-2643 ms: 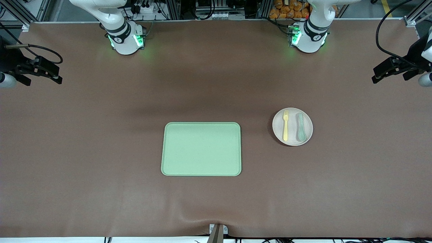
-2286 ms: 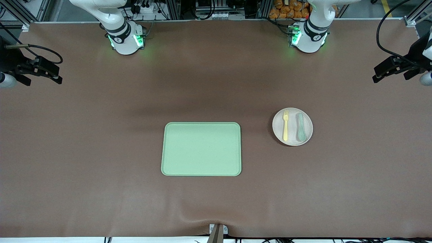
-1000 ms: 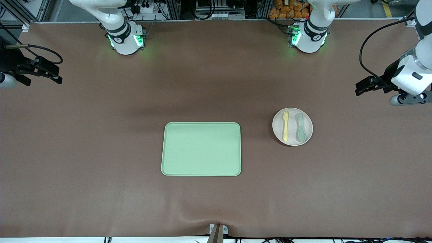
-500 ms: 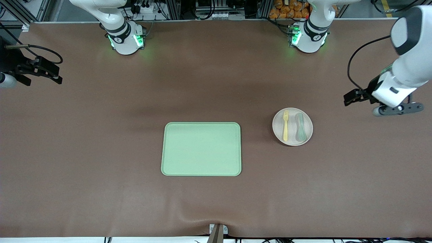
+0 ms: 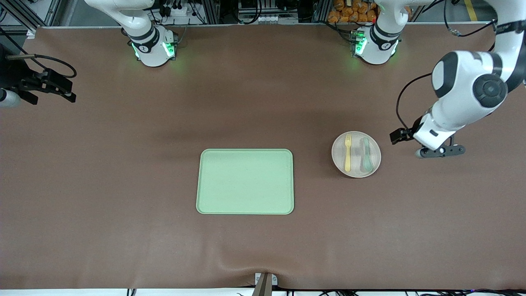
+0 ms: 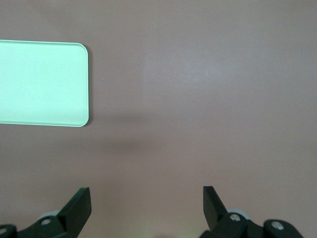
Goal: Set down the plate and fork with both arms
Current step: 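Reach the left gripper down to the rim of the white plate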
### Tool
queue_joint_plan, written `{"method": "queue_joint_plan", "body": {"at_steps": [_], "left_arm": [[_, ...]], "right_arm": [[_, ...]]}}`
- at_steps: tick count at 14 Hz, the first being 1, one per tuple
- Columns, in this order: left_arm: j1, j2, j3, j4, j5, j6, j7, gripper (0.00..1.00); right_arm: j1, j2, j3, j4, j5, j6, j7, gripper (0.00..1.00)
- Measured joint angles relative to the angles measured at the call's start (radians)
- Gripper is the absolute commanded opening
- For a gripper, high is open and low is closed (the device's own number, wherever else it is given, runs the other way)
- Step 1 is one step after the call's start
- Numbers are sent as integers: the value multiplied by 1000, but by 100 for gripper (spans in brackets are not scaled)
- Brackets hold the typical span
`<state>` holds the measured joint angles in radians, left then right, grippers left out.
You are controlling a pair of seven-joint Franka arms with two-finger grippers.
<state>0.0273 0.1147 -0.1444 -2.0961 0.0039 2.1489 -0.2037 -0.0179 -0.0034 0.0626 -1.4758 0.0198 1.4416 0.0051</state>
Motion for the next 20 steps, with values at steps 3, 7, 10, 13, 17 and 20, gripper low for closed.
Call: {"method": "queue_joint_plan", "body": {"at_steps": [3, 7, 10, 13, 17, 20], "left_arm": [[0, 90, -10, -2, 0, 53, -46, 100], [4, 176, -10, -1, -6, 122, -73, 100], [28, 201, -10, -2, -7, 133, -75, 88], [41, 208, -10, -14, -13, 133, -75, 68], [54, 212, -10, -53, -84, 158, -67, 60], [54, 232, -10, -69, -110, 186, -67, 55]], "right_arm": [[0, 0, 0, 0, 0, 0, 0, 100], [0, 0, 0, 0, 0, 0, 0, 100], [0, 0, 0, 0, 0, 0, 0, 100], [0, 0, 0, 0, 0, 0, 0, 100], [0, 0, 0, 0, 0, 0, 0, 100], [0, 0, 0, 0, 0, 0, 0, 100]]}}
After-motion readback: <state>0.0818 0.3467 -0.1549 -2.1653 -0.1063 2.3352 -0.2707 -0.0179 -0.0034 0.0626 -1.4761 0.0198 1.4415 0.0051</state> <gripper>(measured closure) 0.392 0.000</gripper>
